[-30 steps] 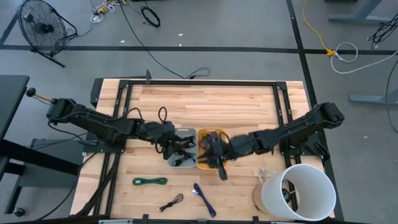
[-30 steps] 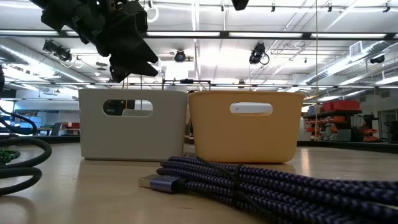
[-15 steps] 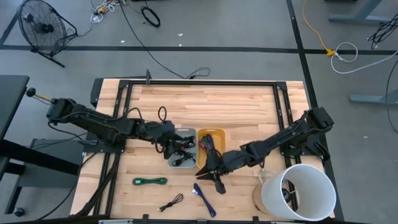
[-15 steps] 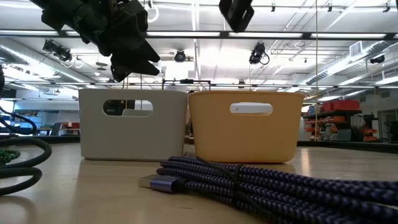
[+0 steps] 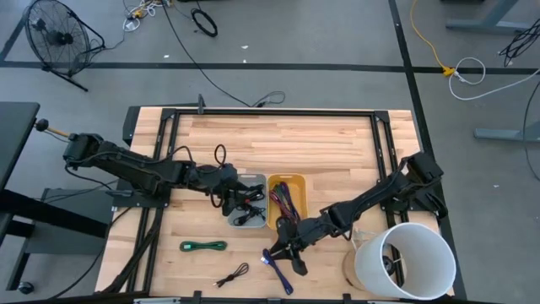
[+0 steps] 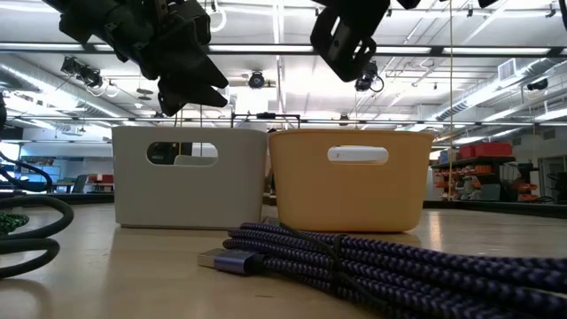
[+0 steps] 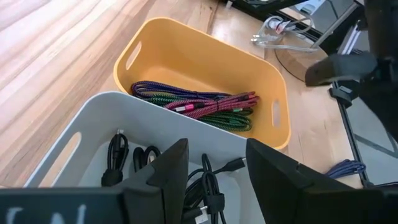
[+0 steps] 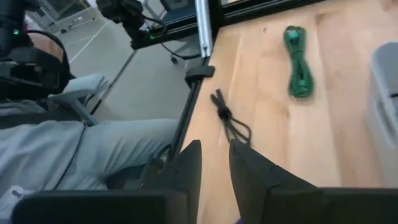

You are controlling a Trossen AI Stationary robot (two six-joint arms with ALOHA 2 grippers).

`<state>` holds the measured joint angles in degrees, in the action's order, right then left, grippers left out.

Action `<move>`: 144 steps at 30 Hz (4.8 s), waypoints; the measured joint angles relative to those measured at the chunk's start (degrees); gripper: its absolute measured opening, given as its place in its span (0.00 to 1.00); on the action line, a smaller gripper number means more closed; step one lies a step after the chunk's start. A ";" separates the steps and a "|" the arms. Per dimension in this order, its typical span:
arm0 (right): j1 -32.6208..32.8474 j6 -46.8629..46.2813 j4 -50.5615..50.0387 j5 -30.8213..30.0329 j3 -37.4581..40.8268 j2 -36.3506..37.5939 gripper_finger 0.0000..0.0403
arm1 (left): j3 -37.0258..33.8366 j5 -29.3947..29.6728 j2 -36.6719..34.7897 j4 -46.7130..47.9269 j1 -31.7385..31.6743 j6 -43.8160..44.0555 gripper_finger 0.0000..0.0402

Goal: Pick & Place USB Port
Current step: Put the blue charger cable into the yellow bin

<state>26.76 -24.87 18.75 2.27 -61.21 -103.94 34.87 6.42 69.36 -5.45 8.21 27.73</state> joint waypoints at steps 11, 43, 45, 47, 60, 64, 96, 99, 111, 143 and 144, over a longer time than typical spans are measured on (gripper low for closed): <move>1.23 1.66 -15.65 0.83 -12.20 -7.23 0.25 | 0.00 0.00 0.00 -0.20 0.00 0.03 0.42; 4.19 -6.19 -36.38 3.29 -22.90 -14.02 0.25 | 0.00 -0.20 -0.02 -0.46 0.37 0.15 0.42; 4.14 -5.33 -37.94 3.30 -24.18 -14.06 0.25 | 0.00 -0.20 -0.02 -0.59 0.37 0.15 0.42; 4.04 -4.51 -38.10 3.01 -25.19 -14.06 0.25 | 0.00 -0.20 -0.02 -0.59 0.37 0.13 0.42; 3.59 -2.66 -39.43 5.30 -28.55 -16.53 0.25 | 0.00 -0.04 -0.02 -0.74 0.37 0.10 0.42; 3.62 -0.64 -46.03 5.61 -34.80 -20.63 0.25 | 0.00 -0.02 -0.02 -1.04 0.37 0.09 0.42; 4.53 -21.19 -54.75 5.99 -36.83 -24.37 0.25 | 0.00 -0.24 -0.02 -0.54 0.42 0.57 0.42; 4.49 -21.36 -53.60 5.80 -36.94 -24.93 0.26 | 0.00 -0.26 -0.02 -0.39 0.42 0.60 0.42; 4.48 -20.26 -52.53 4.37 -37.20 -27.85 0.28 | 0.00 -0.26 -0.02 -0.26 0.87 1.73 0.42; 4.25 -19.69 -70.26 -33.03 -36.89 -5.56 0.00 | 0.00 -0.22 0.00 -0.24 1.68 1.66 0.42; 4.21 -21.55 -71.57 -35.70 -36.89 -5.33 0.00 | 0.00 -0.22 0.00 -0.28 1.68 1.66 0.42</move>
<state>30.97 -46.42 -52.82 -33.43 -98.10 -109.27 34.87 6.20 69.36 -5.73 9.89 29.39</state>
